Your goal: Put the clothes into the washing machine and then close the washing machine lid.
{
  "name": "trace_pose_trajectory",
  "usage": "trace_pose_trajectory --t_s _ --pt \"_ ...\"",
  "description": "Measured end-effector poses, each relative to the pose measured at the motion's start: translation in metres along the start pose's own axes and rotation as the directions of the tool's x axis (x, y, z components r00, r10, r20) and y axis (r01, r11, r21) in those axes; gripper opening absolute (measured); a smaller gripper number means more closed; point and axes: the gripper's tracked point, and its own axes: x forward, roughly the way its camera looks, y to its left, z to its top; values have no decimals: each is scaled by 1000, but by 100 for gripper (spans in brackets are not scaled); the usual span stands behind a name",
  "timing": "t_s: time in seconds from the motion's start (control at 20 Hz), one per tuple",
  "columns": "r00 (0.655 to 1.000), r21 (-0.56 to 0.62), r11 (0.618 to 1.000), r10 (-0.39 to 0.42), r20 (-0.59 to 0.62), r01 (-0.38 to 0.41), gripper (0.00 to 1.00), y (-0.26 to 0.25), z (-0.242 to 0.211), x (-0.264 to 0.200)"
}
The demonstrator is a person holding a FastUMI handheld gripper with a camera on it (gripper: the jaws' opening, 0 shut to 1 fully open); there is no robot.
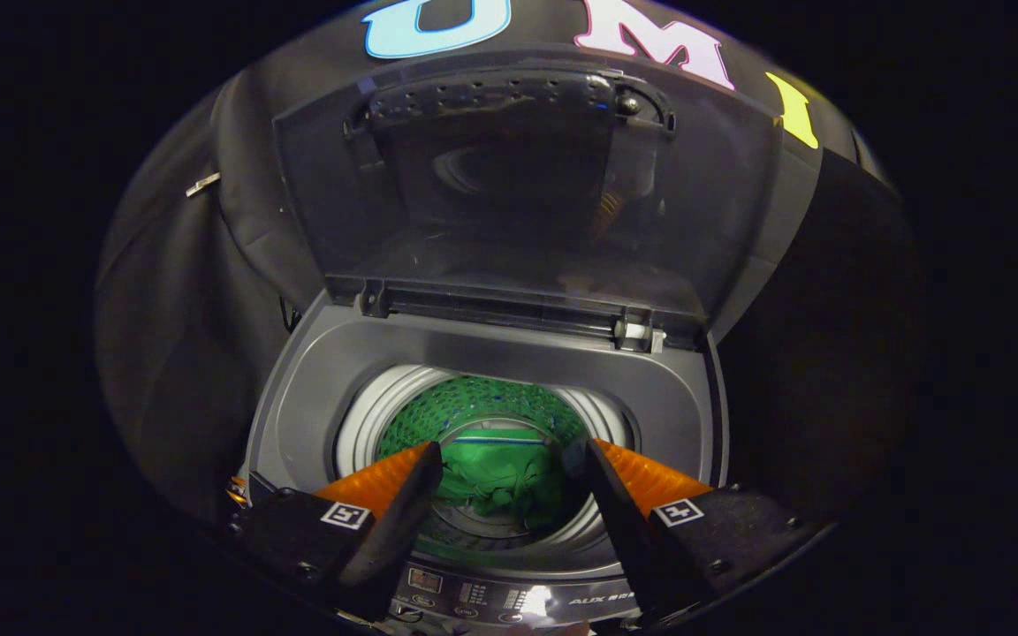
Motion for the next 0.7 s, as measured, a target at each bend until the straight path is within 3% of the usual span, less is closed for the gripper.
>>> trace_pose_trajectory --t_s 0.15,0.3,0.5,0.7 --pt "993 23 1000 2 117 -5 100 -4 24 -23" --pt "965 37 999 -4 263 -6 100 -9 57 -52" --pt "886 47 998 7 464 -33 100 -13 113 -109" --pt "786 17 995 67 614 -99 99 -4 165 -168"
